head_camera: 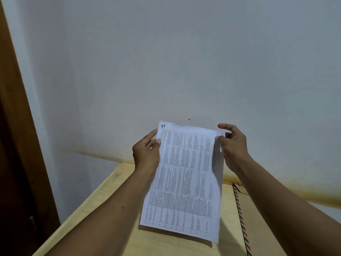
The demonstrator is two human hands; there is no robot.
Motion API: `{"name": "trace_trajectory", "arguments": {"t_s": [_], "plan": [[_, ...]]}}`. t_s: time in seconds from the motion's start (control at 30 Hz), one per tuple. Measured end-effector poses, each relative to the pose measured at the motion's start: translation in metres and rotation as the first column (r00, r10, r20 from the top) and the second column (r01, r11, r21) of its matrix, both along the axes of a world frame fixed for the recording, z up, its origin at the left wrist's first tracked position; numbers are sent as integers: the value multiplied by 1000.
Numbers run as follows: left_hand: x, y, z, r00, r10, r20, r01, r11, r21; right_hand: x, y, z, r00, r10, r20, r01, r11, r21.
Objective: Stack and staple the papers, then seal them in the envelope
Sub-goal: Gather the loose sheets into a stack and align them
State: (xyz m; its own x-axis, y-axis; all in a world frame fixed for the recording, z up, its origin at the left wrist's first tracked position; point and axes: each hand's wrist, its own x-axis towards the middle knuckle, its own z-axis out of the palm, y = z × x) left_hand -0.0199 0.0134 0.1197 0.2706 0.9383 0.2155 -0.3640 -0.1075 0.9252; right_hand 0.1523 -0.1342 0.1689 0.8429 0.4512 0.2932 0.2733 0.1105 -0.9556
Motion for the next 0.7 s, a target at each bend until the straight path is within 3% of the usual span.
{"name": "trace_trajectory", "arguments": {"t_s": [0.33, 0.7], "plan": [[-1, -4, 3, 996, 47, -70, -40, 995, 87, -2, 8, -2, 997, -77, -25, 76, 996, -41], [-3, -13, 8, 996, 61, -69, -56, 995, 85, -9, 12, -3, 988, -150, 44, 152, 986, -62]]}}
